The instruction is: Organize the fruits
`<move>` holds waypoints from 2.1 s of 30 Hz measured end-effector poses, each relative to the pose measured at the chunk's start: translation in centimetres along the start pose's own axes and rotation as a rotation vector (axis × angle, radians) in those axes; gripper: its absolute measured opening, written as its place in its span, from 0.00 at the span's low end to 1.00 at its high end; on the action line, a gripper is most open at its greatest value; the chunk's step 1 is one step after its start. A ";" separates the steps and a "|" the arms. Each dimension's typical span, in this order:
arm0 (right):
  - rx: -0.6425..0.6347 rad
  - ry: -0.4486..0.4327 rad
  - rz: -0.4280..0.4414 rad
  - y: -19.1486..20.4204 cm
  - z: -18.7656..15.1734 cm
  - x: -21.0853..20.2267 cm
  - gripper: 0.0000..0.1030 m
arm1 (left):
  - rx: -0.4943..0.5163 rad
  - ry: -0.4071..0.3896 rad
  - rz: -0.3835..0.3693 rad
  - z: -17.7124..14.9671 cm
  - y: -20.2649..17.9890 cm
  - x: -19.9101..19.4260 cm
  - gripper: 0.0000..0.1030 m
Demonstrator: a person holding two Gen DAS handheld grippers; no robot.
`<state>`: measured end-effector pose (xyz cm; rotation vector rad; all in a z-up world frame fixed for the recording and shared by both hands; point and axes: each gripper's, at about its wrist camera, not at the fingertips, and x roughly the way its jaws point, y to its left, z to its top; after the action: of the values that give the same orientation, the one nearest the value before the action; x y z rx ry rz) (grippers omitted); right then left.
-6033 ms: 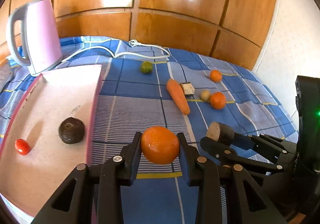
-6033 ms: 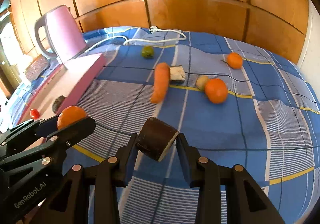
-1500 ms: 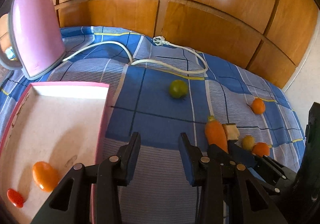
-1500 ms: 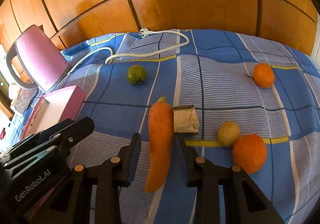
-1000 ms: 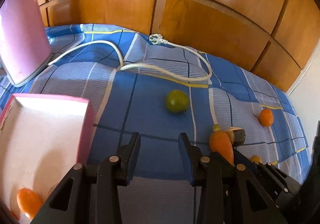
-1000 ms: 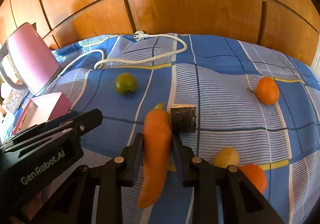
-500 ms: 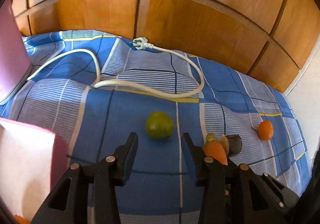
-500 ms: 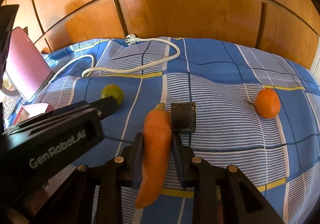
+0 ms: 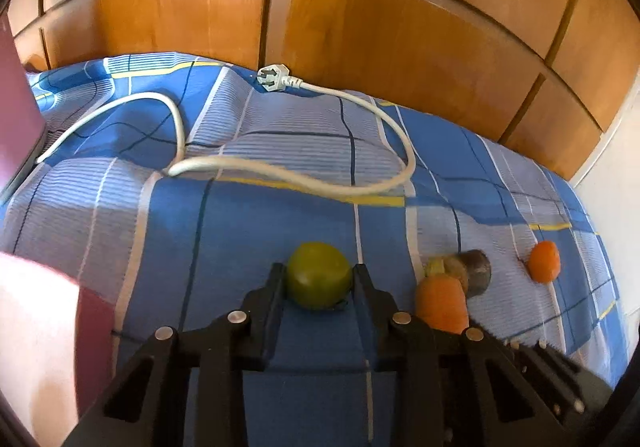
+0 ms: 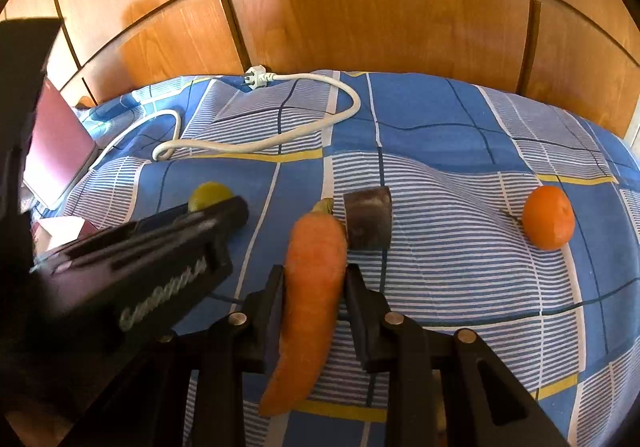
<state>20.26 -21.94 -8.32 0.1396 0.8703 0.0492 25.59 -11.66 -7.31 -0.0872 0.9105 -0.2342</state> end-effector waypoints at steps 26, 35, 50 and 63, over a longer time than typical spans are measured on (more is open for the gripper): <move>-0.091 0.068 0.090 -0.1 -10.6 -9.0 0.29 | 0.068 -0.028 0.003 -15.0 -0.6 -11.4 0.32; -0.089 0.063 0.053 0.2 -12.3 -10.7 0.29 | 0.069 -0.018 0.007 -16.4 -0.8 -12.6 0.32; -0.015 0.081 0.066 0.6 -13.3 -11.9 0.28 | 0.097 -0.063 0.003 -16.9 -1.0 -15.8 0.32; 0.008 0.089 0.109 1.1 -13.2 -12.1 0.28 | 0.063 -0.100 -0.003 -16.4 -0.1 -17.5 0.32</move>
<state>2.34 -20.70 -7.38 0.1937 0.9517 0.1542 2.33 -7.22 -3.83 -0.0410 0.8028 -0.2588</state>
